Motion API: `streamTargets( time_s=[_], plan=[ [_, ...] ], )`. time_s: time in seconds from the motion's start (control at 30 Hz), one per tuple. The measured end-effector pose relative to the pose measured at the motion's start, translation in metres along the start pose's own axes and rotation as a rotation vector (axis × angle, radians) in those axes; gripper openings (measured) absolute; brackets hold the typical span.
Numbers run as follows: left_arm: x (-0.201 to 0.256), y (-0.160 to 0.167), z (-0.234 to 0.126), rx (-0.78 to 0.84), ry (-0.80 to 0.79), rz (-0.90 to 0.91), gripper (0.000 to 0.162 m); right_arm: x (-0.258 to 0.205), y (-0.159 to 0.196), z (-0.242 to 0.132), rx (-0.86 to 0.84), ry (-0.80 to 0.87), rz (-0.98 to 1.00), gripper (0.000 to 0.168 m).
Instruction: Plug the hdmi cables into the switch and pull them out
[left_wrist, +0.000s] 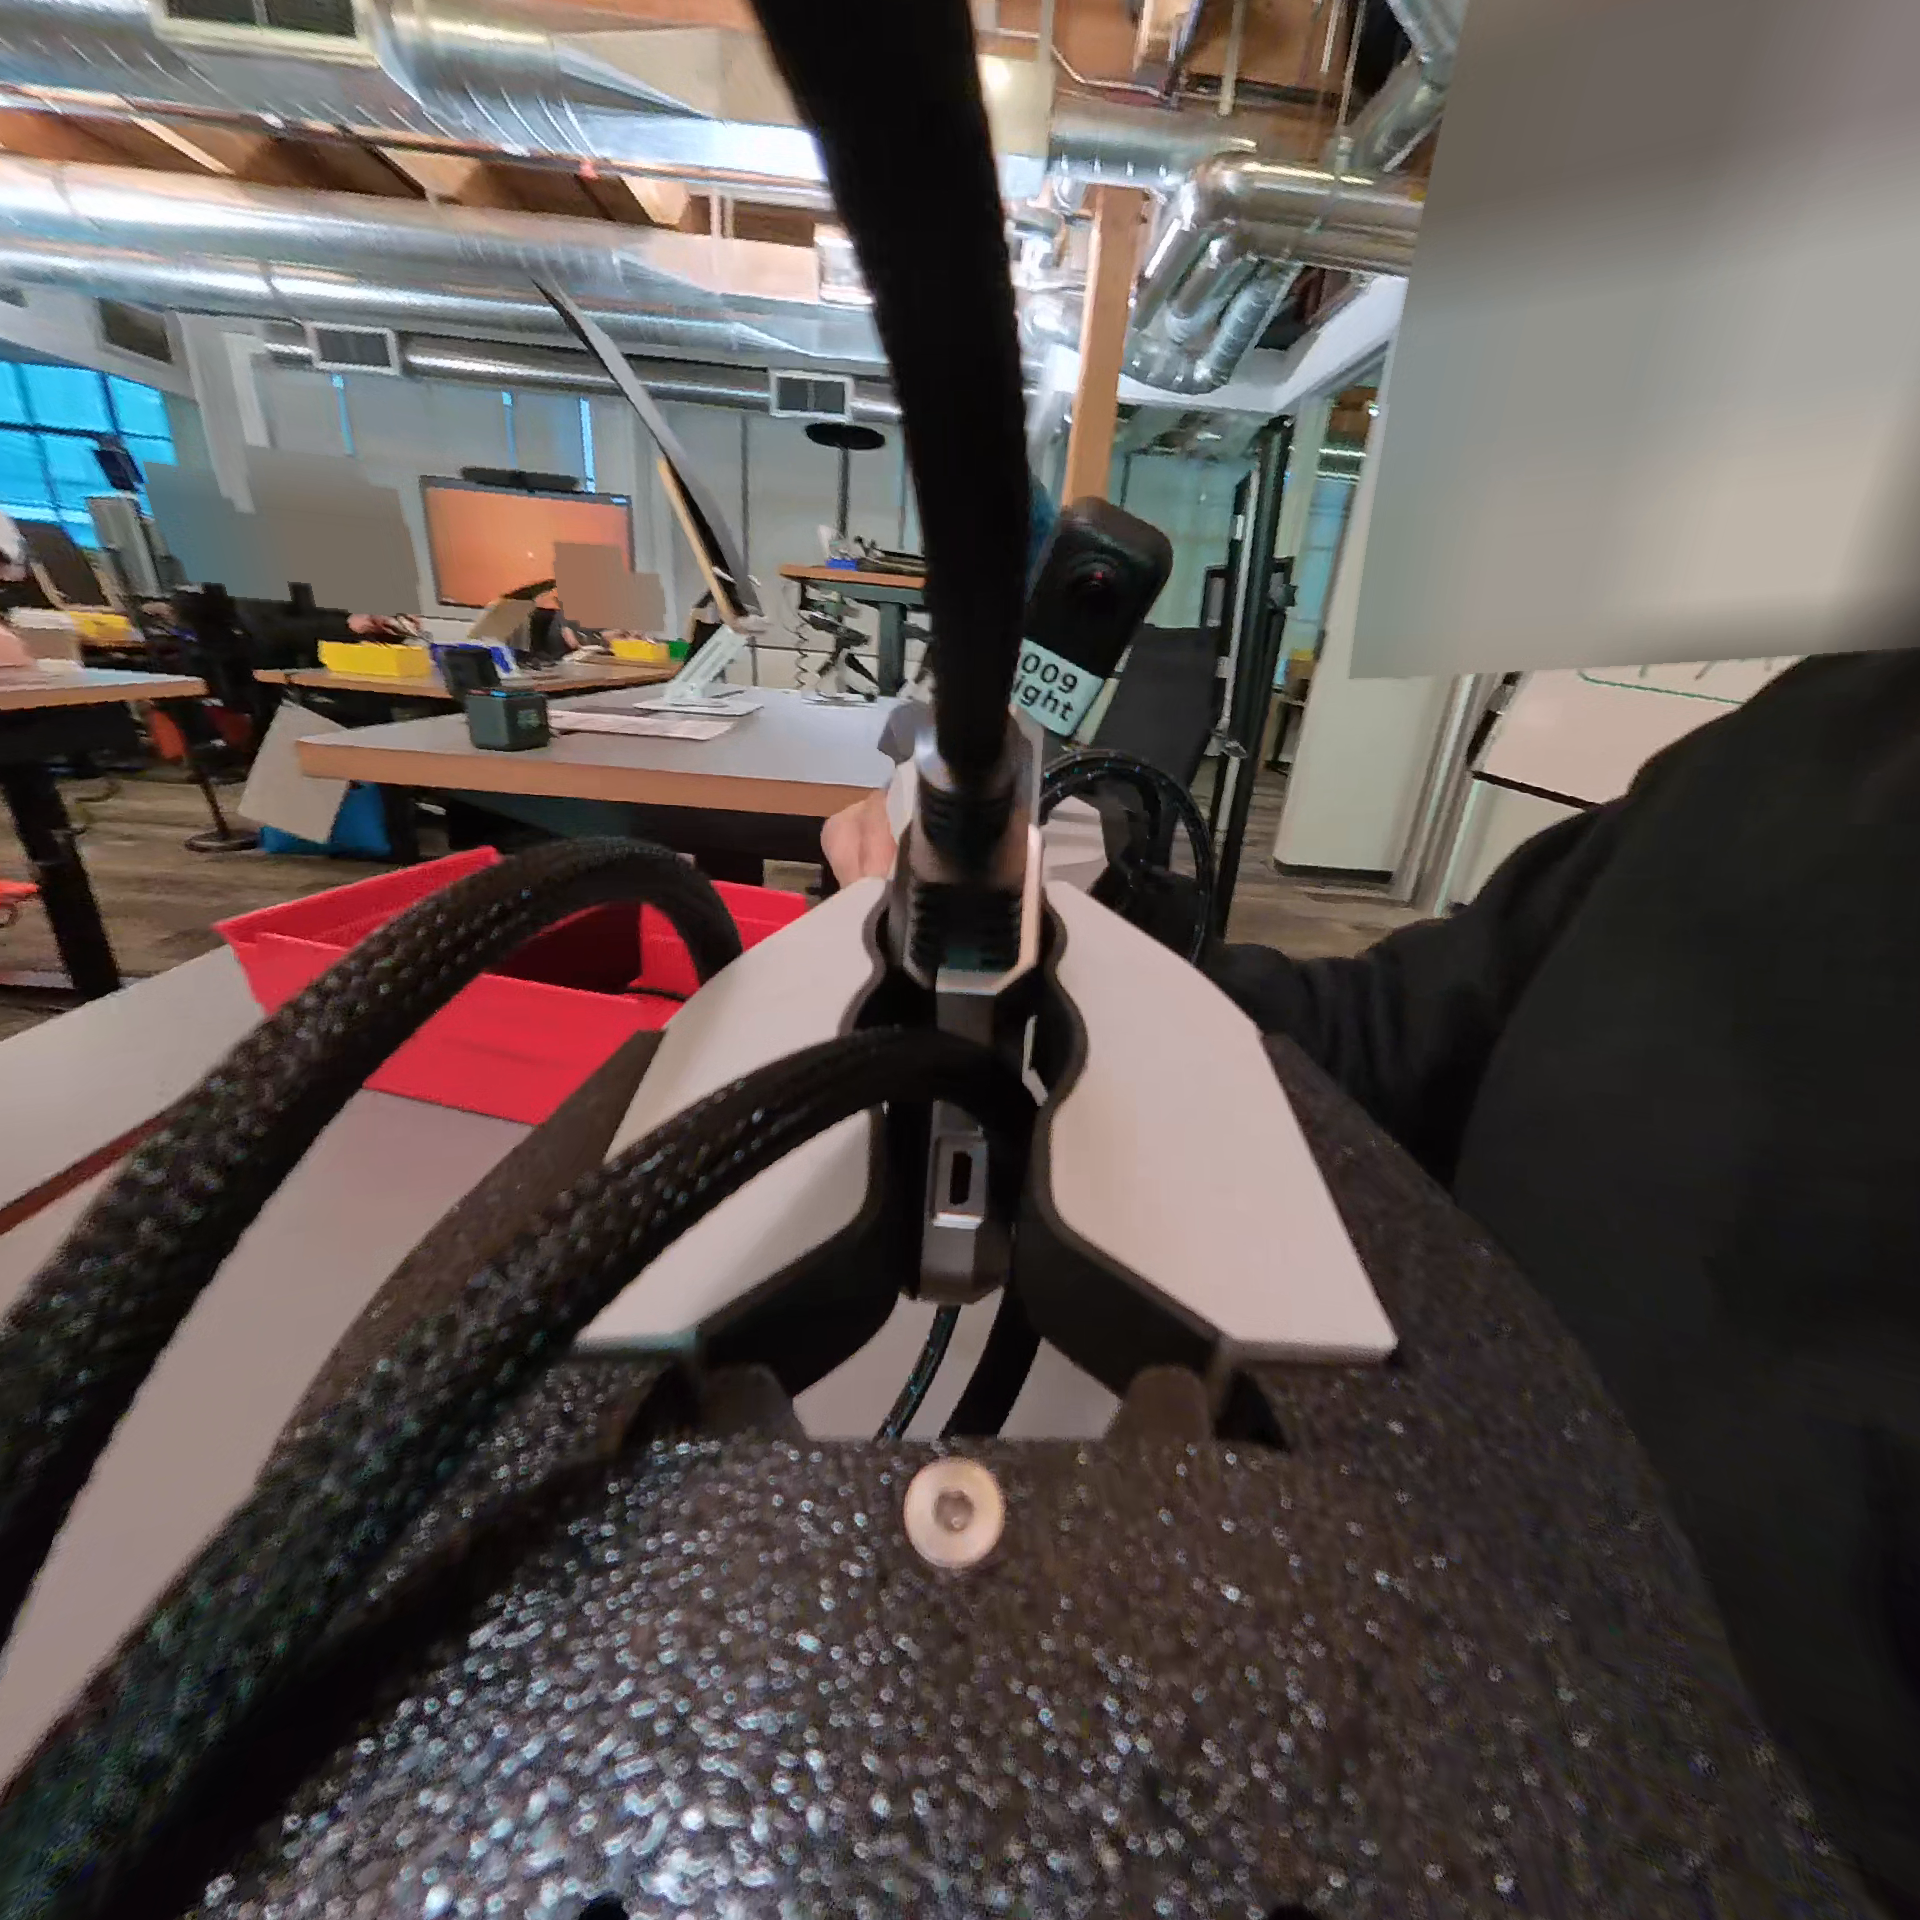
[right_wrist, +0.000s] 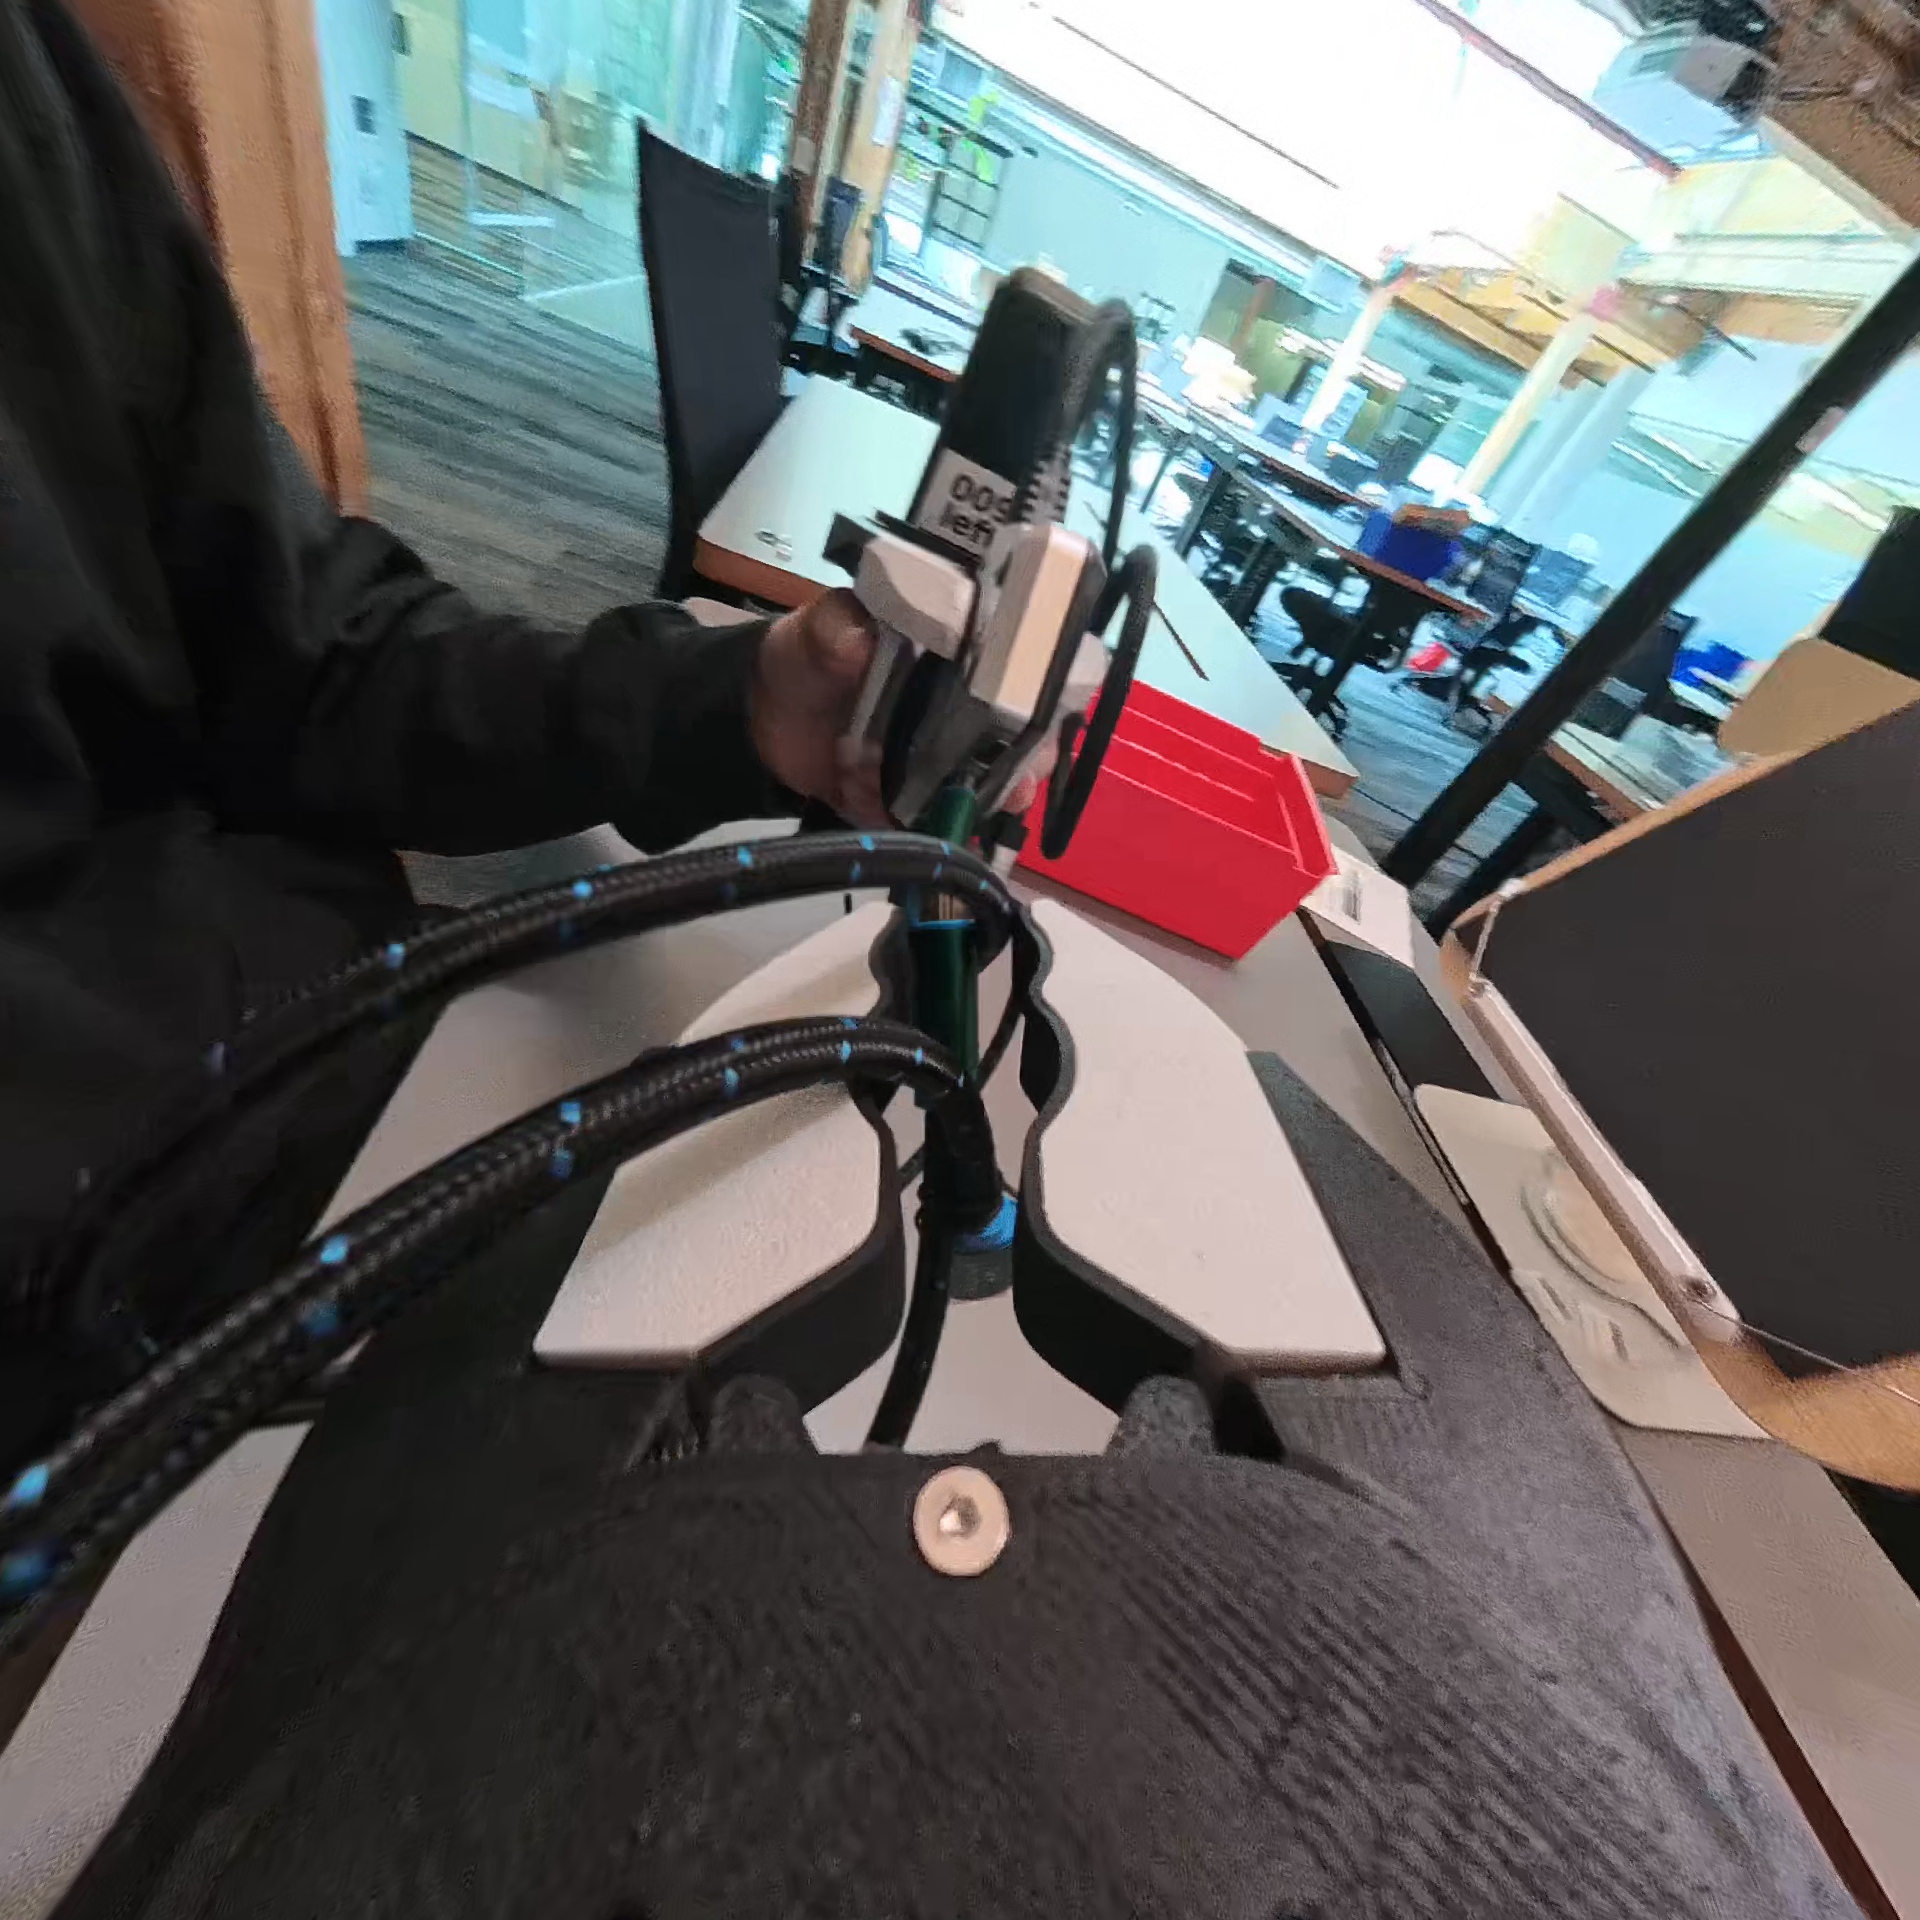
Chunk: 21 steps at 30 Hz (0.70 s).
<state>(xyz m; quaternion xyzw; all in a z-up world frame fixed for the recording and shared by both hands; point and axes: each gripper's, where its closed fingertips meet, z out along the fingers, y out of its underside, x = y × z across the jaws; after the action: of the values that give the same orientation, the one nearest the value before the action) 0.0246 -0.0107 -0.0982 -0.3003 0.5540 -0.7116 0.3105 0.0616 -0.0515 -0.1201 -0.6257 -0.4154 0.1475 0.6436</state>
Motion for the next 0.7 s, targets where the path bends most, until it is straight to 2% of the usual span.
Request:
streamTargets(
  time_s=[0.2,0.37,0.57,0.7],
  plan=[
    [-0.012,0.001,0.0,0.051,-0.022,-0.061,0.023,0.012,-0.01,0.01,0.084,0.039,0.1,0.019],
    [-0.01,0.005,-0.007,0.014,-0.035,-0.015,0.022,0.008,0.008,0.017,-0.027,0.012,0.11,0.019],
    [-0.009,0.003,-0.006,0.03,-0.02,-0.022,0.021,0.01,0.007,0.039,-0.095,0.034,0.098,0.02],
    [-0.016,-0.011,-0.02,0.15,-0.037,-0.111,0.022,0.011,-0.025,0.033,0.073,0.045,0.144,0.018]
  ],
)
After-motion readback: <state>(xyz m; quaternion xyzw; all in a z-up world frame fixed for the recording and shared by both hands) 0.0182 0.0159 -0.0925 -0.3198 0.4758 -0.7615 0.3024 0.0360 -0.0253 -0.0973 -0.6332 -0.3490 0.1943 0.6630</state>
